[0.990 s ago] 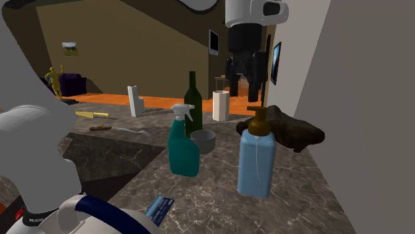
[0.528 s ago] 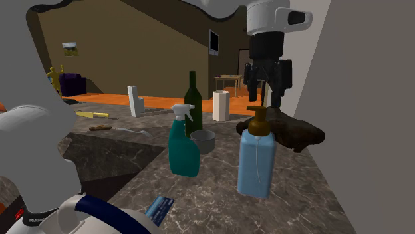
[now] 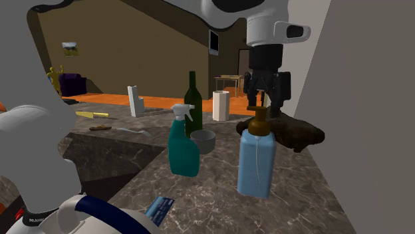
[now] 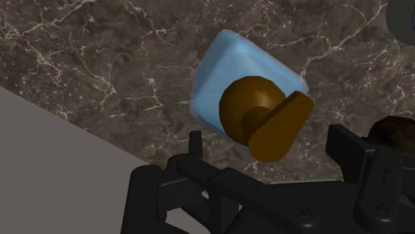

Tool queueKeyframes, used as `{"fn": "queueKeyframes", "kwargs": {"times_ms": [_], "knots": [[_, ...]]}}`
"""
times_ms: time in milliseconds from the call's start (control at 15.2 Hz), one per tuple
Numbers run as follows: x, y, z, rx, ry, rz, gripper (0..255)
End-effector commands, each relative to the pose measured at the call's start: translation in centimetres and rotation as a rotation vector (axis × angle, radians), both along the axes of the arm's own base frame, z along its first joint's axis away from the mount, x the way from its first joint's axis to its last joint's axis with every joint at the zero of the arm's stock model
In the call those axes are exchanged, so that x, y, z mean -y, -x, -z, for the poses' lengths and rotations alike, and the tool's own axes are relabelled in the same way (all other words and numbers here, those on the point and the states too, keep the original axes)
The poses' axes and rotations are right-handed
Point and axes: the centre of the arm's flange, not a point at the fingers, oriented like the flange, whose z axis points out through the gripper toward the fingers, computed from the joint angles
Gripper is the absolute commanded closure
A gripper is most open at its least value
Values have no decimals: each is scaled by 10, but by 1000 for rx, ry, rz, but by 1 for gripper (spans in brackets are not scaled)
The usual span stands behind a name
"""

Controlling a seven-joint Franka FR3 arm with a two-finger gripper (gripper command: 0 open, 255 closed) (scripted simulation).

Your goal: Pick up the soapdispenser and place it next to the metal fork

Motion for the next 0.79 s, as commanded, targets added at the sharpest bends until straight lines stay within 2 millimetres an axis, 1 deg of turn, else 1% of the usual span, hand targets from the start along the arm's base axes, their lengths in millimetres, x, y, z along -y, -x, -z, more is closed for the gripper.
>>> {"fn": "queueKeyframes", "kwargs": {"times_ms": [0, 132, 198, 726], "knots": [[0, 0, 0, 0, 0, 0, 0], [0, 0, 0, 0, 0, 0, 0], [0, 0, 0, 0, 0, 0, 255], [0, 0, 0, 0, 0, 0, 255]]}}
